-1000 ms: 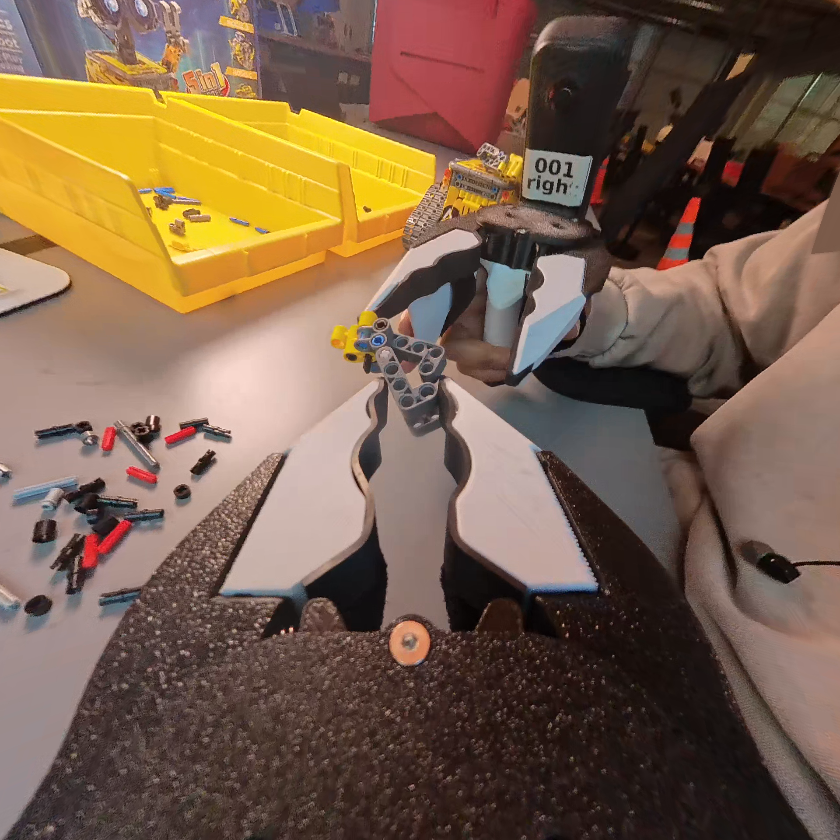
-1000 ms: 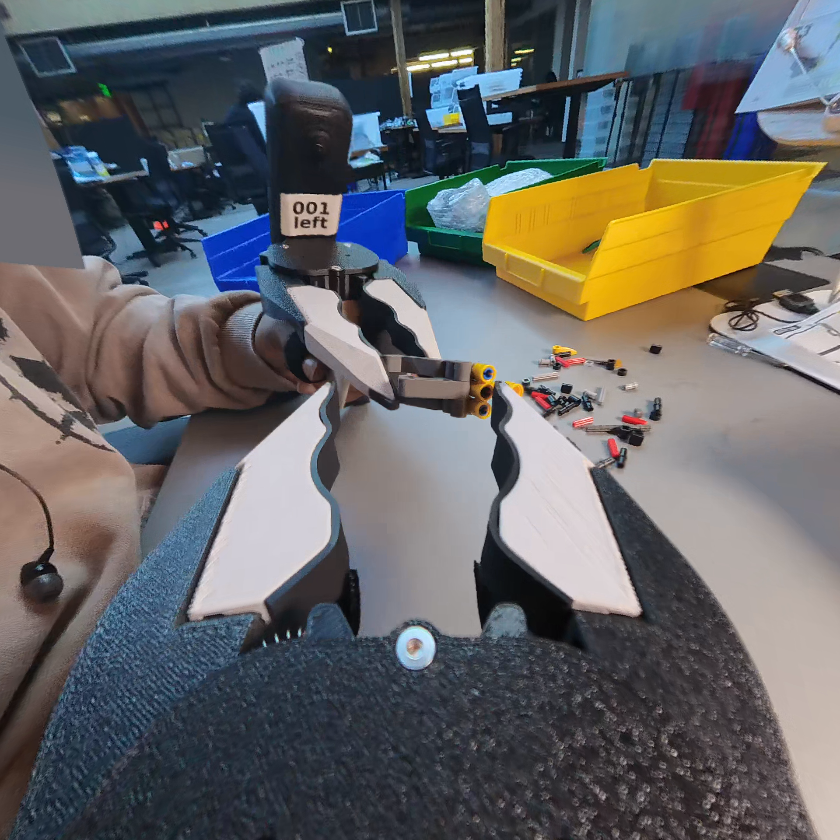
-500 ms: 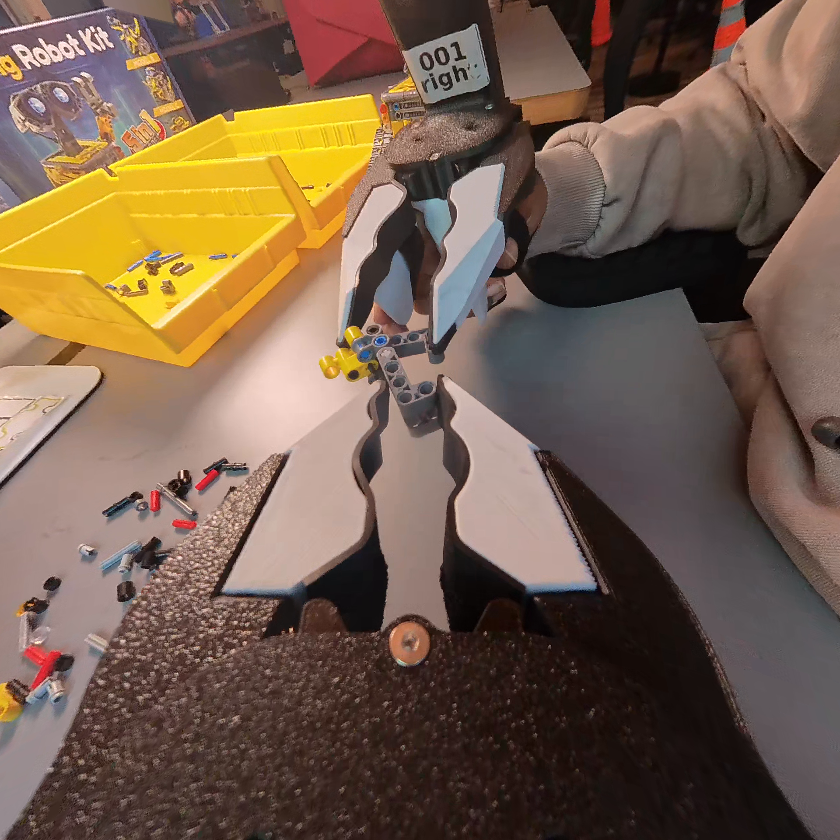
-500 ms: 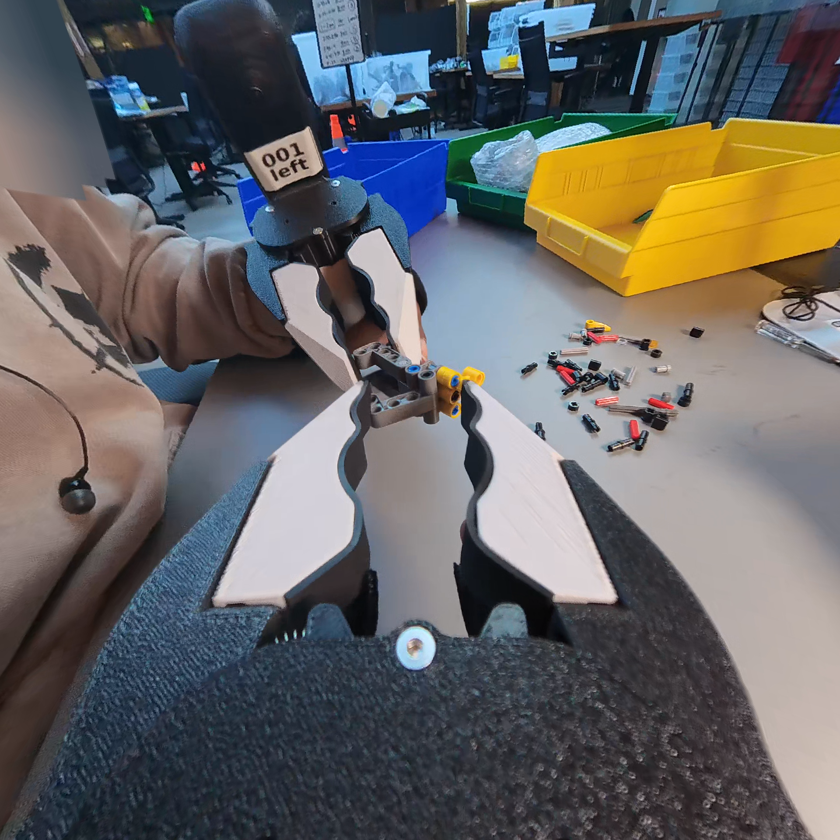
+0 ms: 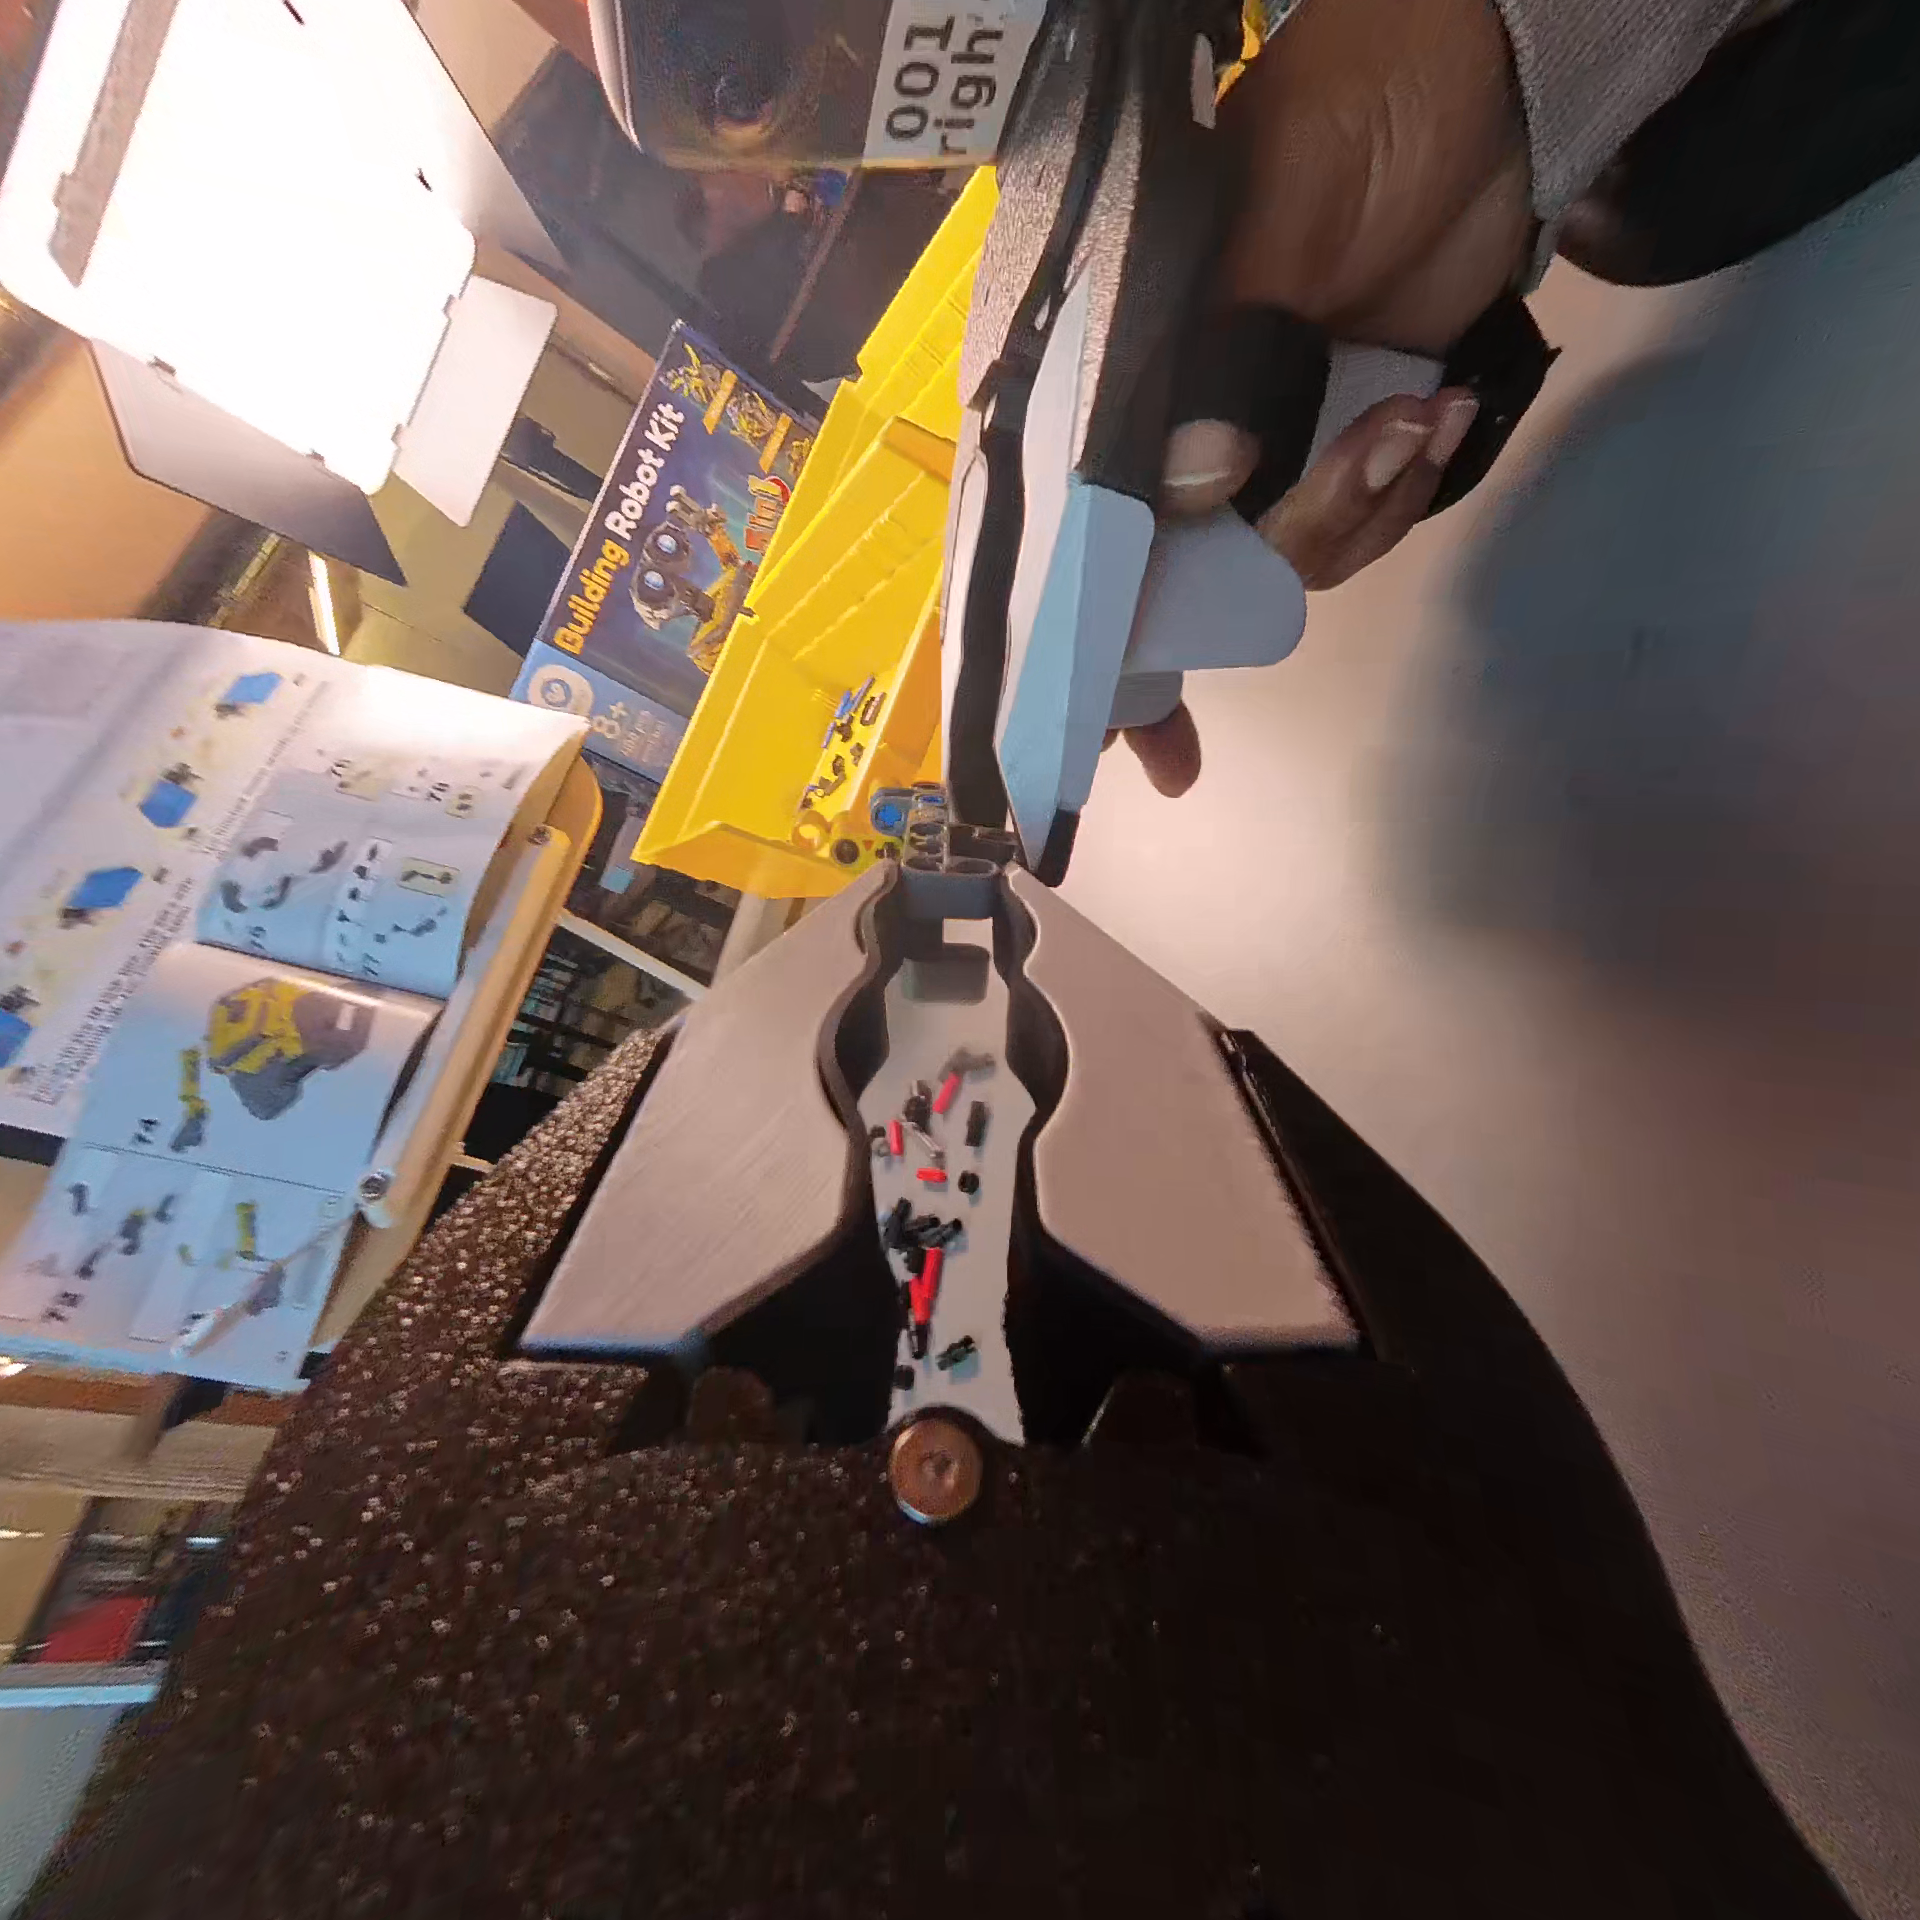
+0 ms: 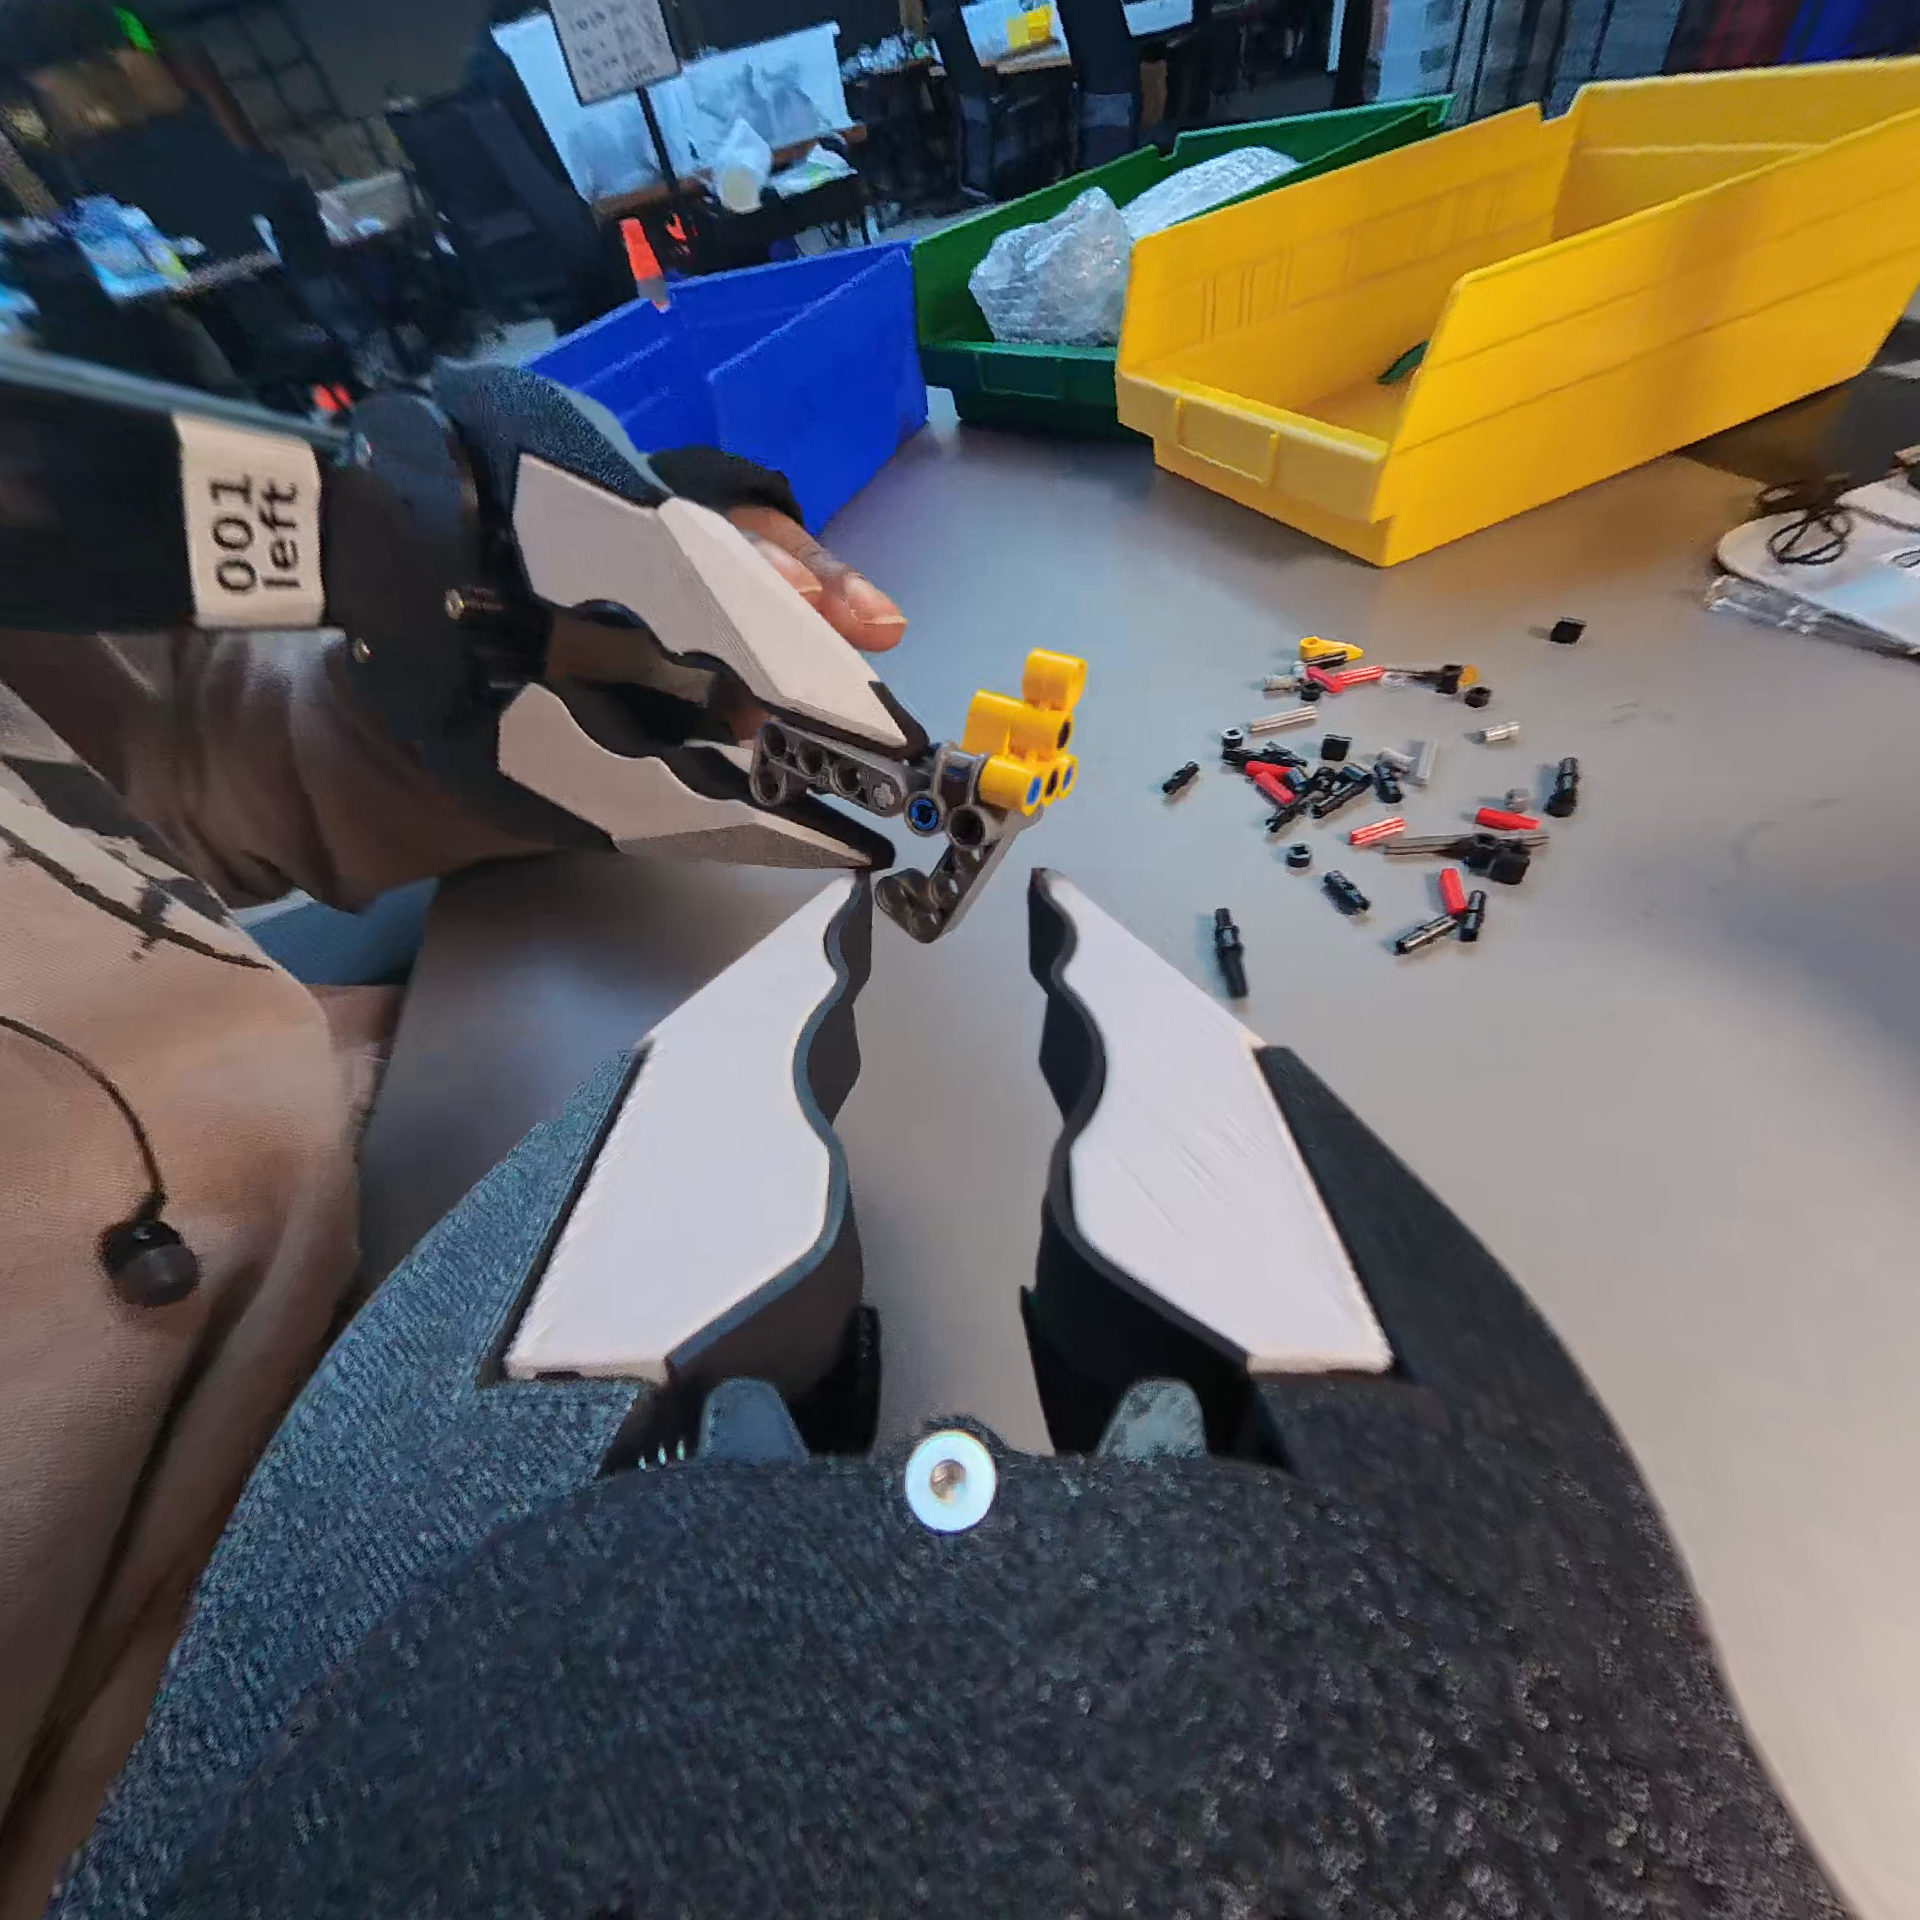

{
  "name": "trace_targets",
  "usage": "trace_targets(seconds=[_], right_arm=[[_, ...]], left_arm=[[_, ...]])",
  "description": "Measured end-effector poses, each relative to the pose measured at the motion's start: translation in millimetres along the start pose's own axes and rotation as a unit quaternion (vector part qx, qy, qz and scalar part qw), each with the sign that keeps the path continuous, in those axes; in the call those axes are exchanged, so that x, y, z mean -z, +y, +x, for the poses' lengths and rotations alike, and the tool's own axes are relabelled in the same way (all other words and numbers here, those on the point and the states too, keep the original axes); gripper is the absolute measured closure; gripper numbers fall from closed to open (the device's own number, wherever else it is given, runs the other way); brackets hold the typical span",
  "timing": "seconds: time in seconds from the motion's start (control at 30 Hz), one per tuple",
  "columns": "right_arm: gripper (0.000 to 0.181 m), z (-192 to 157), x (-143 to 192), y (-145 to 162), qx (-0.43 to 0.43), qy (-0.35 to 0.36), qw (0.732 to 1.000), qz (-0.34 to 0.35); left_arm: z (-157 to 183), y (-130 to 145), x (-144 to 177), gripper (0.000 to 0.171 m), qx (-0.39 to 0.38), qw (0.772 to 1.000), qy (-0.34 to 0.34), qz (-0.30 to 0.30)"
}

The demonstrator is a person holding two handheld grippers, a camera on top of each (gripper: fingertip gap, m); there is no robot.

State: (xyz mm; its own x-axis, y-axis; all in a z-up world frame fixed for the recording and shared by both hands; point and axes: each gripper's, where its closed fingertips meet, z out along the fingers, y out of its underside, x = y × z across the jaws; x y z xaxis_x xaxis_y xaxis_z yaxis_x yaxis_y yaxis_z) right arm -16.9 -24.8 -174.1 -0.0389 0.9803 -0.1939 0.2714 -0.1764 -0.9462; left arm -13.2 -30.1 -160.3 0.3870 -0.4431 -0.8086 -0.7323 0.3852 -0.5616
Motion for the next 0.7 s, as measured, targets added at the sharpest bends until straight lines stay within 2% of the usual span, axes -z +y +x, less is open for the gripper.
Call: trace_targets(seconds=[0.2,0.33,0.47,0.57,0.7], right_arm=[[0.164,-13.1,2.0,-9.3,-0.133,-0.099,0.985,0.047],[0.167,-23.3,6.9,-19.9,-0.155,-0.149,0.973,0.082],[0.172,-28.7,13.4,-30.5,-0.163,-0.185,0.964,0.101],[0.175,-33.5,18.0,-35.0,-0.161,-0.207,0.960,0.097],[0.175,-35.0,24.9,-32.4,-0.161,-0.227,0.957,0.081]], left_arm=[[-10.0,-11.6,5.6,0.156,-0.039,0.998,-0.043,0.024],[-16.5,-21.9,11.0,0.156,-0.022,0.997,-0.055,0.051],[-23.2,-21.6,14.7,0.156,0.110,0.990,-0.009,0.085],[-22.9,-20.6,16.7,0.156,0.217,0.968,0.052,0.117],[-17.9,-19.6,16.0,0.156,0.272,0.948,0.105,0.126]])
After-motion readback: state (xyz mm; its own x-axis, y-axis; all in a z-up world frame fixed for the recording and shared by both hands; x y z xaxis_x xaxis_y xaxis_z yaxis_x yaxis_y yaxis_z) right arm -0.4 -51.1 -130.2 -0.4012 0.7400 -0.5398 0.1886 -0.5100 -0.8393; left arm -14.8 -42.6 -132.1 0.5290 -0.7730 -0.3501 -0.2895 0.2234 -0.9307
